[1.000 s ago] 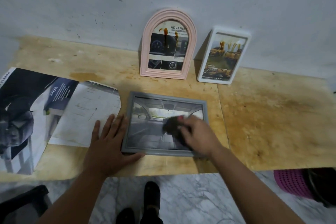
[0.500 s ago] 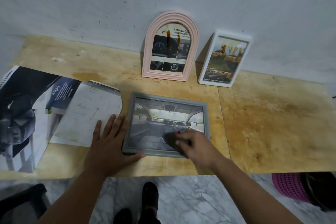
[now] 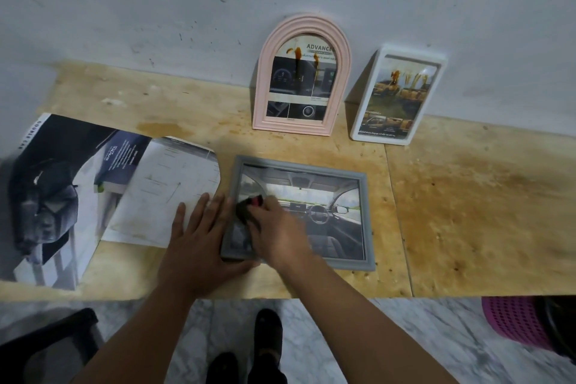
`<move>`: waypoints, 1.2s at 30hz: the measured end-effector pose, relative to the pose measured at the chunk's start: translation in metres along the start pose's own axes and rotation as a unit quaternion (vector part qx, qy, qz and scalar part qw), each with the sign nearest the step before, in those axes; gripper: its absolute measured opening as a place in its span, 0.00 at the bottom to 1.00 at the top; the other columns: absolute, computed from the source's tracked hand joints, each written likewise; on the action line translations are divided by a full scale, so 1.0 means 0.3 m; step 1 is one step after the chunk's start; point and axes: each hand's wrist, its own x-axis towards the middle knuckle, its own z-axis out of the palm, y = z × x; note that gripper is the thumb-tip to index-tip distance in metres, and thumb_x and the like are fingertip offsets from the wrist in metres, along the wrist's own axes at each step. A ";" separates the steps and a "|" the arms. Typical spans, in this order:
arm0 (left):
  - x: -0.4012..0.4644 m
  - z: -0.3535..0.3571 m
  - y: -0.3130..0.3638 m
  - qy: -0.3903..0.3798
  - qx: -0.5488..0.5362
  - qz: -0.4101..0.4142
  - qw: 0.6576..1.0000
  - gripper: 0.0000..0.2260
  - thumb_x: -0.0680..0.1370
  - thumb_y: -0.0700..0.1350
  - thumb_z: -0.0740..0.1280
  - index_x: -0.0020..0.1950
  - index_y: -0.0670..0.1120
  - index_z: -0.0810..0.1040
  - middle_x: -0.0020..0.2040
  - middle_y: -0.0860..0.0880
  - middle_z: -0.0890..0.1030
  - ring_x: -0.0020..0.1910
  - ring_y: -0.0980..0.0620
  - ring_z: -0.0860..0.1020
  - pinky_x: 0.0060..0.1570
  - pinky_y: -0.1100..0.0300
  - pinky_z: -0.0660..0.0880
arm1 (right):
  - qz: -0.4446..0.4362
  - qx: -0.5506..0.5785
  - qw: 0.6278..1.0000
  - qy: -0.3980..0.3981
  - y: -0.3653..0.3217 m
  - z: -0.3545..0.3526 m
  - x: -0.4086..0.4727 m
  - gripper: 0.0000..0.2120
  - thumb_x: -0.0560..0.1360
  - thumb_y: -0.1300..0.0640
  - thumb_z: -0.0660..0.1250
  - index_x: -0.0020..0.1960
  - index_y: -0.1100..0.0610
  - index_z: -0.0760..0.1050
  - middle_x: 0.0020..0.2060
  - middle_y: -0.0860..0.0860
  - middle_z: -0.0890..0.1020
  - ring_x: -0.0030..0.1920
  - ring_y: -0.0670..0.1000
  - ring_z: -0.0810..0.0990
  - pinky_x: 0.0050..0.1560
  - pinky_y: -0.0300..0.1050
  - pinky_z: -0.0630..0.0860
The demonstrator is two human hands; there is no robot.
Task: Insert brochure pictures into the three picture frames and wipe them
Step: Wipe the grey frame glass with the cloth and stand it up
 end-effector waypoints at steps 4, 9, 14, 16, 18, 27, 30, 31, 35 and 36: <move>0.001 0.002 -0.003 -0.006 0.003 0.001 1.000 0.51 0.72 0.79 0.54 0.84 0.46 0.54 0.84 0.46 0.54 0.84 0.45 0.51 0.78 0.33 0.52 | -0.108 0.030 0.989 -0.092 0.020 -0.035 -0.089 0.15 0.80 0.52 0.65 0.65 0.50 0.81 0.57 0.55 0.79 0.48 0.63 0.82 0.44 0.50 0.77; 0.001 -0.002 -0.002 -0.009 0.003 0.006 1.000 0.55 0.69 0.82 0.55 0.84 0.46 0.53 0.85 0.46 0.52 0.84 0.44 0.50 0.79 0.33 0.50 | -0.066 0.090 0.983 -0.144 0.135 -0.188 -0.088 0.16 0.82 0.53 0.65 0.68 0.48 0.79 0.56 0.51 0.79 0.56 0.53 0.78 0.56 0.45 0.74; 0.004 -0.001 0.004 -0.009 -0.001 0.005 1.000 0.55 0.69 0.82 0.56 0.84 0.47 0.51 0.85 0.47 0.51 0.84 0.45 0.50 0.79 0.34 0.48 | 0.160 0.159 0.963 0.146 0.467 -0.329 -0.216 0.13 0.81 0.56 0.67 0.65 0.50 0.81 0.46 0.48 0.78 0.47 0.51 0.79 0.47 0.43 0.73; 0.006 -0.001 0.005 -0.007 -0.002 0.000 1.000 0.56 0.68 0.82 0.56 0.84 0.47 0.51 0.85 0.47 0.52 0.84 0.45 0.50 0.80 0.35 0.47 | 0.231 0.119 0.942 0.213 0.584 -0.367 -0.267 0.15 0.82 0.56 0.66 0.68 0.52 0.79 0.48 0.52 0.77 0.46 0.54 0.78 0.44 0.45 0.72; 0.004 -0.002 0.003 -0.004 -0.001 -0.002 1.000 0.56 0.68 0.83 0.55 0.84 0.47 0.51 0.85 0.47 0.53 0.84 0.46 0.49 0.80 0.35 0.48 | 0.289 0.077 0.928 0.220 0.663 -0.379 -0.303 0.19 0.83 0.54 0.64 0.72 0.54 0.75 0.51 0.54 0.74 0.45 0.53 0.76 0.43 0.46 0.71; 0.000 -0.009 0.011 0.004 -0.004 -0.006 1.000 0.56 0.68 0.83 0.55 0.84 0.48 0.51 0.85 0.48 0.53 0.84 0.47 0.48 0.80 0.38 0.45 | 0.404 -0.057 0.912 0.048 0.658 -0.296 -0.351 0.43 0.74 0.24 0.56 0.82 0.43 0.50 0.72 0.58 0.63 0.71 0.65 0.64 0.67 0.65 0.66; -0.002 -0.007 0.011 0.008 0.000 -0.005 1.000 0.56 0.68 0.83 0.56 0.84 0.47 0.51 0.84 0.48 0.53 0.84 0.47 0.49 0.80 0.37 0.46 | 0.365 -0.075 0.914 0.159 0.580 -0.279 -0.347 0.36 0.77 0.31 0.61 0.80 0.45 0.57 0.73 0.59 0.63 0.71 0.64 0.62 0.67 0.68 0.63; -0.002 -0.005 0.011 0.008 0.001 -0.006 1.000 0.56 0.68 0.83 0.56 0.84 0.46 0.51 0.84 0.47 0.54 0.84 0.47 0.50 0.80 0.37 0.47 | 0.333 -0.061 0.924 0.180 0.556 -0.271 -0.346 0.33 0.78 0.34 0.62 0.78 0.46 0.61 0.71 0.59 0.65 0.70 0.62 0.64 0.66 0.66 0.65; -0.001 0.003 0.008 0.014 0.006 -0.007 1.000 0.57 0.69 0.82 0.56 0.84 0.45 0.50 0.84 0.48 0.53 0.84 0.48 0.49 0.80 0.36 0.48 | 0.299 0.135 0.935 0.134 0.486 -0.233 -0.303 0.31 0.79 0.36 0.63 0.78 0.48 0.65 0.68 0.56 0.70 0.68 0.59 0.71 0.66 0.60 0.73; -0.001 0.004 0.006 0.016 0.008 -0.007 1.000 0.56 0.69 0.82 0.56 0.84 0.45 0.51 0.85 0.48 0.52 0.84 0.48 0.49 0.80 0.36 0.48 | 0.321 0.168 0.924 0.117 0.486 -0.213 -0.286 0.33 0.78 0.35 0.64 0.78 0.49 0.65 0.68 0.56 0.71 0.68 0.59 0.72 0.67 0.60 0.73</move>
